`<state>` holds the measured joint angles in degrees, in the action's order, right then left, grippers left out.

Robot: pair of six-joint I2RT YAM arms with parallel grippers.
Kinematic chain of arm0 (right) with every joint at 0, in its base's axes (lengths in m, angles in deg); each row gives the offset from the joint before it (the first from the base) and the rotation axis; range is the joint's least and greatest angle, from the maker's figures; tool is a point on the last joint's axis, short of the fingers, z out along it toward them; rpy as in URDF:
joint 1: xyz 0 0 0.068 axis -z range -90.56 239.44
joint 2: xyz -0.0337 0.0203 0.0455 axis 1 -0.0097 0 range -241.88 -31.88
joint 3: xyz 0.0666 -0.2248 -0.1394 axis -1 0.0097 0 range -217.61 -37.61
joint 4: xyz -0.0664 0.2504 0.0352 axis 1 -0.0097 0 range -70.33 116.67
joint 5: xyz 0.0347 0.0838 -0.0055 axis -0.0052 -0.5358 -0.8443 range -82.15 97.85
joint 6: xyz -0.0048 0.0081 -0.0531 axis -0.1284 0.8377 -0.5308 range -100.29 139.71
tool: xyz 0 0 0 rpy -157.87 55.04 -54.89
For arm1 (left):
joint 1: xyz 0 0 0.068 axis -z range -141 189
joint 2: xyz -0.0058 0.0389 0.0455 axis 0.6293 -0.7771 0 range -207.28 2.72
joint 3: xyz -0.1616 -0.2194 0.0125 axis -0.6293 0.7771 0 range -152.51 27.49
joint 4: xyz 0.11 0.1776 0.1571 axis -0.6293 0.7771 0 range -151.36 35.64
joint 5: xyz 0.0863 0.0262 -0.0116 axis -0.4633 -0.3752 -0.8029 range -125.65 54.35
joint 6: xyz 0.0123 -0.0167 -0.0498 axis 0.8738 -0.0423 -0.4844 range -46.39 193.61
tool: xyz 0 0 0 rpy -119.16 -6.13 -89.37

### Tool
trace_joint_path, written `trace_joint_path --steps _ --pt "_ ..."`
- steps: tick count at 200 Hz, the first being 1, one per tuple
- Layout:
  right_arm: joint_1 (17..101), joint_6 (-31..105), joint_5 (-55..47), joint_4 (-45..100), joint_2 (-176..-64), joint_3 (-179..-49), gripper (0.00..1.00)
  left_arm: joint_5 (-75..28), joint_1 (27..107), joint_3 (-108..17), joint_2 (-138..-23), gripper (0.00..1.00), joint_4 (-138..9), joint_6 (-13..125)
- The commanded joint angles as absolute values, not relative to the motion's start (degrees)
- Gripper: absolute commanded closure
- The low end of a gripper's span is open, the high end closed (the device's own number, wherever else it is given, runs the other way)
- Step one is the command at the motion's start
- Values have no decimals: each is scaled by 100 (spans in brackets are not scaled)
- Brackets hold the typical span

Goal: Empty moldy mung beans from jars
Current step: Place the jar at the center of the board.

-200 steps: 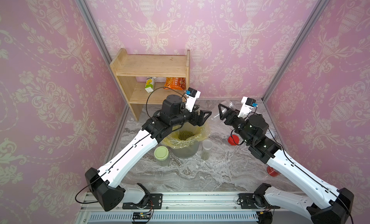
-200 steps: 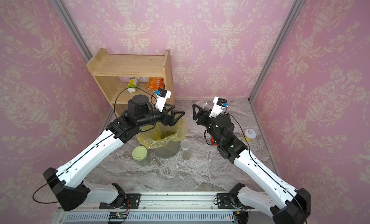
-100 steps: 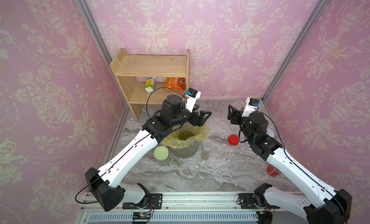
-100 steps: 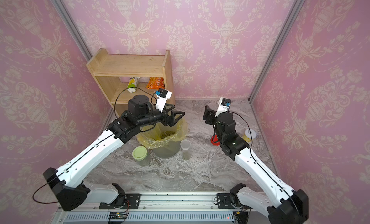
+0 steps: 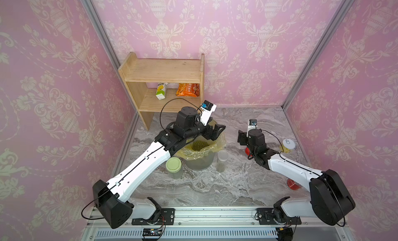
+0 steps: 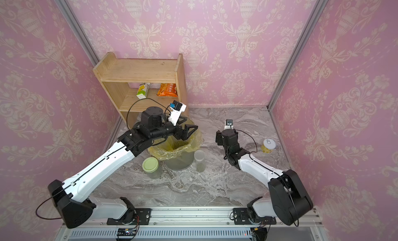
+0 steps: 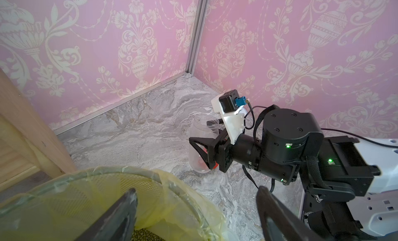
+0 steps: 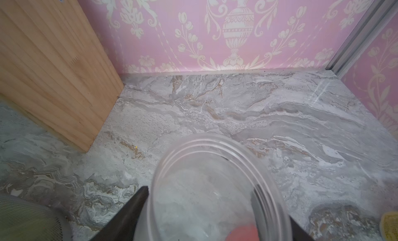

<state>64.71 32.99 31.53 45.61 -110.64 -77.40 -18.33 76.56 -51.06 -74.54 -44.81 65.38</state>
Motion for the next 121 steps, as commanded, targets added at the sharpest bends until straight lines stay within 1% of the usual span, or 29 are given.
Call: trace_joint_path --steps 1,42,80,121 --pt "6492 3159 3268 5379 -11180 -7524 43 -2008 7600 -4995 -7258 12 -4523 6797" --pt "6424 3132 3300 5889 -11412 -7166 44 -2053 7579 -4789 -7243 11 -4619 6861" --pt "6235 2866 3826 6116 -11871 -7236 44 -2035 7563 -4644 -7275 11 -4756 6816" --pt "5895 2664 4716 6387 -12420 -7422 45 -2063 7540 -4625 -7252 11 -4782 6842"
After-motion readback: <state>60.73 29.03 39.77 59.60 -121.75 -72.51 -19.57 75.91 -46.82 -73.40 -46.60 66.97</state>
